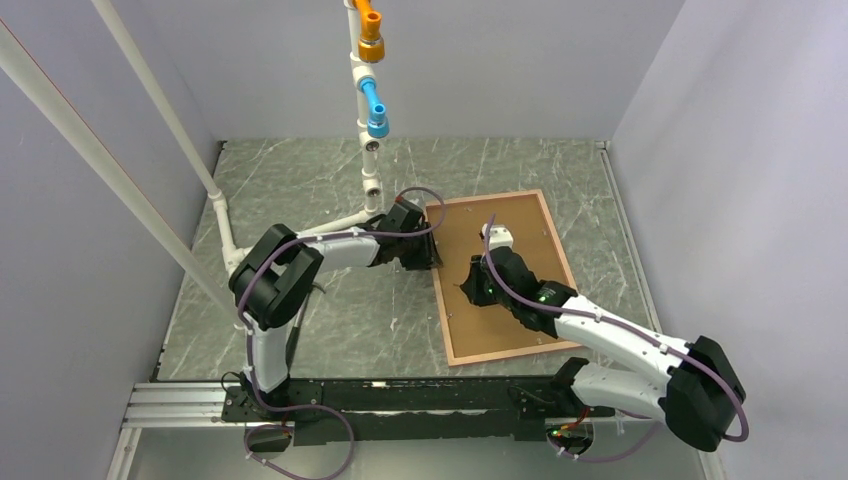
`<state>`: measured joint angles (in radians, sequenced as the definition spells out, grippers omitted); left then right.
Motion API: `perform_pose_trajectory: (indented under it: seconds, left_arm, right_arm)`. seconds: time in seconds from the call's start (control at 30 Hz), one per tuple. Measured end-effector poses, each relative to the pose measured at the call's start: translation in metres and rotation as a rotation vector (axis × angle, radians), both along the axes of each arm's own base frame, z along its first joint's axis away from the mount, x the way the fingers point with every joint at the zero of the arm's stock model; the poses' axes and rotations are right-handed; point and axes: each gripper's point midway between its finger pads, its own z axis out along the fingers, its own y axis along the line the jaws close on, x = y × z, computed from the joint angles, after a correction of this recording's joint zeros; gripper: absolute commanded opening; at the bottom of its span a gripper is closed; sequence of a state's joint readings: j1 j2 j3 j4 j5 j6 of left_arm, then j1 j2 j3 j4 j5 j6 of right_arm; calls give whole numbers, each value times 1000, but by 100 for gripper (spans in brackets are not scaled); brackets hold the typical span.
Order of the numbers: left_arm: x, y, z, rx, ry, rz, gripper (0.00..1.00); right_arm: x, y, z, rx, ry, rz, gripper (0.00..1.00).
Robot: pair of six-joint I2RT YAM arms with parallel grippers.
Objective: Take the photo out of the frame
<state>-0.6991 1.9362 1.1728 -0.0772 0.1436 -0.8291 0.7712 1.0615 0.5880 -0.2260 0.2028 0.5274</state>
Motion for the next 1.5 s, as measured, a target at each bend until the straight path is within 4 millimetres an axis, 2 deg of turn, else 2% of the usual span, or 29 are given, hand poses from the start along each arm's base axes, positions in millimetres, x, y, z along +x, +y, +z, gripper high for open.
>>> perform_pose_trajectory:
  seconds: [0.17,0.37,0.57,0.77,0.9,1.07,1.2,1.5]
  left_arm:
    - [-17,-5,7,-55,3,-55,47]
    - [-31,-4,5,-66,3,-74,40]
    - [-35,-1,-1,-58,15,-69,34]
    - [-34,0,-2,-59,15,-53,22]
    - [-35,-1,-2,-64,23,-45,15]
    - [-35,-1,-3,-74,21,-39,6]
    - [-35,-1,-3,-85,18,-32,0]
    - [-35,-1,-3,-93,11,-29,0]
  right_arm:
    - [-12,5,5,36,-1,38,0]
    - [-14,2,4,33,2,38,0]
    - [15,-5,-4,-1,32,-14,0]
    - [51,14,5,6,7,-8,0]
    - [68,25,0,3,3,-6,0]
    - [80,31,-15,-21,23,-5,0]
    - [89,37,-16,-13,5,-1,0]
    - [103,44,-19,1,-32,-9,0]
